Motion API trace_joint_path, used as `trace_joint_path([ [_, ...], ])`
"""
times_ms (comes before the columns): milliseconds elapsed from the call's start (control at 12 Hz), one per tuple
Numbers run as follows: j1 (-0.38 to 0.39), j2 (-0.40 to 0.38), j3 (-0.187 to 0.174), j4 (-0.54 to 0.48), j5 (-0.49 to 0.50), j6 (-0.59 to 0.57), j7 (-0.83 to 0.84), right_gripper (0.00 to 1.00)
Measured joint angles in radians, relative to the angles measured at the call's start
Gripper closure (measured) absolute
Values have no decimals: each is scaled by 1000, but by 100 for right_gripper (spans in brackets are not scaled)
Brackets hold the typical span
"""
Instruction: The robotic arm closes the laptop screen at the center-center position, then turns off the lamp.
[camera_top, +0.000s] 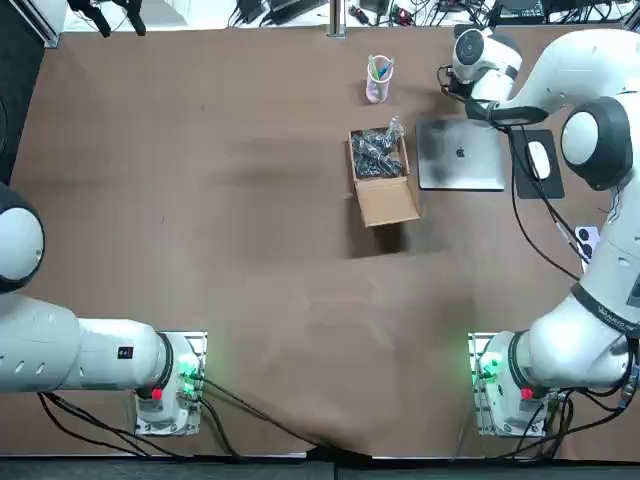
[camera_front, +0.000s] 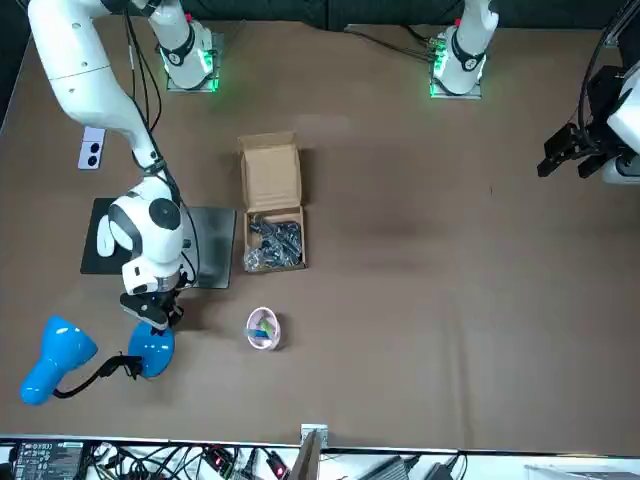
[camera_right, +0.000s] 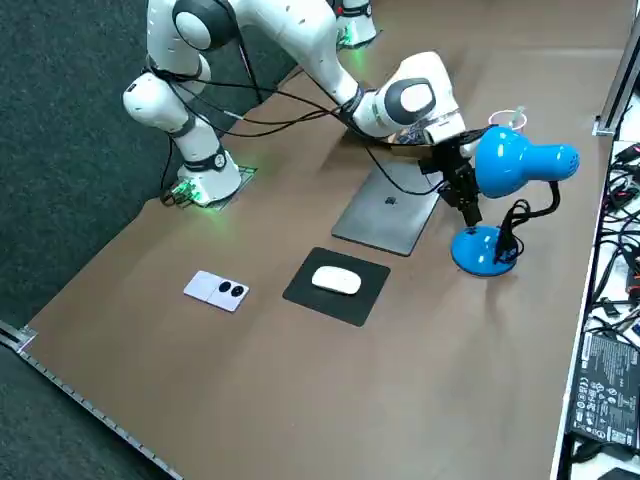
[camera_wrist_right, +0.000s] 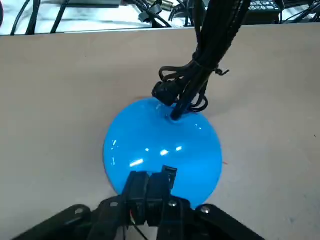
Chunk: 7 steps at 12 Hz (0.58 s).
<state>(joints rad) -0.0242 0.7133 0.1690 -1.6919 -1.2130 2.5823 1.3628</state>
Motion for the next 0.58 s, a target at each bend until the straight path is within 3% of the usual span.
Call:
trace_joint_path([
  [583, -12, 7, -1, 3, -16, 13, 0, 98],
])
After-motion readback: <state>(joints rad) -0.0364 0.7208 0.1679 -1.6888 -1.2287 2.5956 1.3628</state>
